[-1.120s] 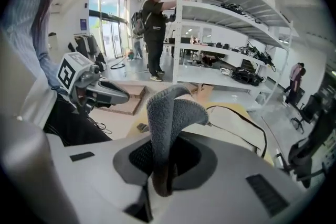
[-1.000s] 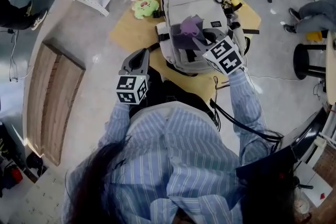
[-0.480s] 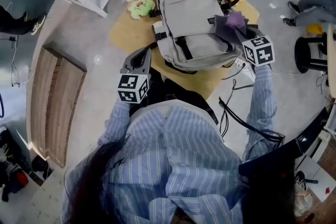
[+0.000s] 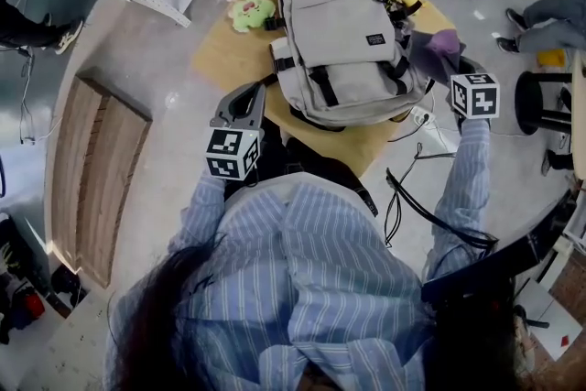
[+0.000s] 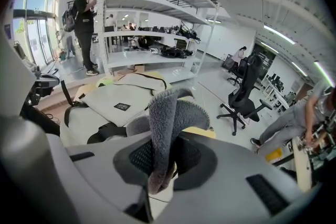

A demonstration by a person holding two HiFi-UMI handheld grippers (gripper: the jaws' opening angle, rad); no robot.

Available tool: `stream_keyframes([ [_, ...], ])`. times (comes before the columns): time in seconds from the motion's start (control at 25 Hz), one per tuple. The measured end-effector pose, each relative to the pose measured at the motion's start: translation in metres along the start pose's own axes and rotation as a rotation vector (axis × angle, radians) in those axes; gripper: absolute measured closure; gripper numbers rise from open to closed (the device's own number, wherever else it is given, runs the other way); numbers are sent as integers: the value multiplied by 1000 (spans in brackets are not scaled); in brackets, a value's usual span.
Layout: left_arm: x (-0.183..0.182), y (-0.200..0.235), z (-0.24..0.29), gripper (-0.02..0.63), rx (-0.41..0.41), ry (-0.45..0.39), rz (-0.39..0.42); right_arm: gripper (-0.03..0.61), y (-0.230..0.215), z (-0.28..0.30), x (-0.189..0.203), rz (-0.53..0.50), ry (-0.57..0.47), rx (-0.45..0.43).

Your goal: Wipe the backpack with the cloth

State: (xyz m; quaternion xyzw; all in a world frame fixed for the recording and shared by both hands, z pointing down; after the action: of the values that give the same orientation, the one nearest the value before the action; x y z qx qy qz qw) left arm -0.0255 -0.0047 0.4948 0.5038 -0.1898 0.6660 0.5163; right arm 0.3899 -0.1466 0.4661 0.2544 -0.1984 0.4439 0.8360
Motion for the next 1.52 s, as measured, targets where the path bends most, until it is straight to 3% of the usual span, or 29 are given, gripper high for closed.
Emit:
stream_keyframes([
  [0.12, -3, 5, 0, 607, 2, 2, 0, 537, 8, -10, -21, 15, -39, -10],
  [0.24, -6, 10, 3, 607, 10, 1, -11, 537, 37, -25, -66, 2, -142, -75],
  [0.48, -20, 10, 20, 607, 69, -12, -13, 537, 150, -40, -152, -181, -296, -303],
  [0.64, -42, 7, 34, 607, 119, -47, 13, 537, 231, -28, -170, -264, -293, -477],
  [0.8, -55, 11, 41, 607, 140, -68, 22, 537, 288, -1, -160, -368, -223, -555],
  [0.92, -55, 16, 43, 607, 137, -65, 13, 537, 298, 23, -145, -408, -170, -541],
  [1.04, -55, 21, 43, 607, 133, -61, 1, 537, 279, 41, -133, -395, -124, -474],
  [1.52, -57, 16, 66, 607, 196, -36, -1, 537, 118, 67, -87, -168, 25, -155],
])
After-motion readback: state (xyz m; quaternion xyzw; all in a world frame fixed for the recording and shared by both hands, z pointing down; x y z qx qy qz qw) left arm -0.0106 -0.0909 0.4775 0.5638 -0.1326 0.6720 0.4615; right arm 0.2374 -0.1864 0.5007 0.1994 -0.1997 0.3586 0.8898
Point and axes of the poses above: the fingertips, and each gripper's own axes: z forward along the fingers, y to its left, x out of its underside, the point moved 2 cm from there along -z, backward along the fingers, and after that the axes turned 4 degrees about x, right-handed, at the moved point
